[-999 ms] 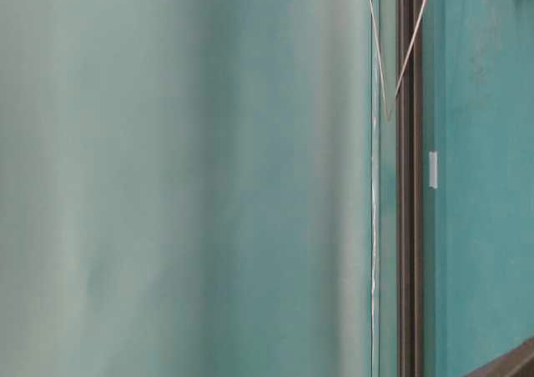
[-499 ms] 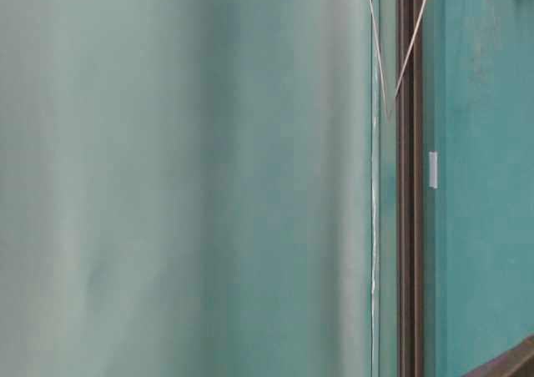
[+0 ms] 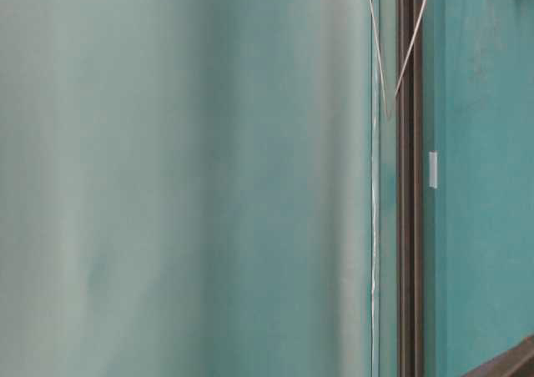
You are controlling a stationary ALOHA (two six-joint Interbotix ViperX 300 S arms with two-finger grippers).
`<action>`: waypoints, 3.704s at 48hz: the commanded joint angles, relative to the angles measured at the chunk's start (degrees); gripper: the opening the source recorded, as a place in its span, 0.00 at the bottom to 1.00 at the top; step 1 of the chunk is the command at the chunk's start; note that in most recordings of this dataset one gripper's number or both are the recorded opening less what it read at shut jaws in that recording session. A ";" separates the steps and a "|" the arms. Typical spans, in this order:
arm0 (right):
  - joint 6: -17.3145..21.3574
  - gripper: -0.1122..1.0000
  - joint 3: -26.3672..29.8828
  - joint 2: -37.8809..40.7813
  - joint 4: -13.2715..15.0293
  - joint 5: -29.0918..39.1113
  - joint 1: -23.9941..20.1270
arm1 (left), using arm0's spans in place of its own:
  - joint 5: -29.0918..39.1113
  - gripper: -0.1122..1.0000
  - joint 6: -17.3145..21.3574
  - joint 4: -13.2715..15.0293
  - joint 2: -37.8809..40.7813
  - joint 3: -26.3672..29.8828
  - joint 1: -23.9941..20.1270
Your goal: Insert the wire through the hole in the metal fitting.
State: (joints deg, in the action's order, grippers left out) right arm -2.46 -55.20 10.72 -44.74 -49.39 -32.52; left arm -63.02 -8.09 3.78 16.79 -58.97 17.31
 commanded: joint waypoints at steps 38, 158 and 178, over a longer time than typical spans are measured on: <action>0.26 0.10 1.23 -0.97 1.85 -1.85 -0.09 | -0.18 0.86 0.18 -0.09 -0.62 0.70 0.18; -0.88 0.10 10.72 7.03 10.20 -1.41 7.29 | 0.26 0.86 0.88 -0.09 0.26 3.52 -2.02; -0.88 0.10 10.55 7.03 10.20 -1.32 7.38 | 1.93 0.86 0.88 -0.09 2.11 6.42 -3.08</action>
State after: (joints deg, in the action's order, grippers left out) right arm -3.34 -45.62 18.54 -34.98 -50.54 -25.05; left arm -60.91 -7.29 3.78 19.69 -53.44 14.41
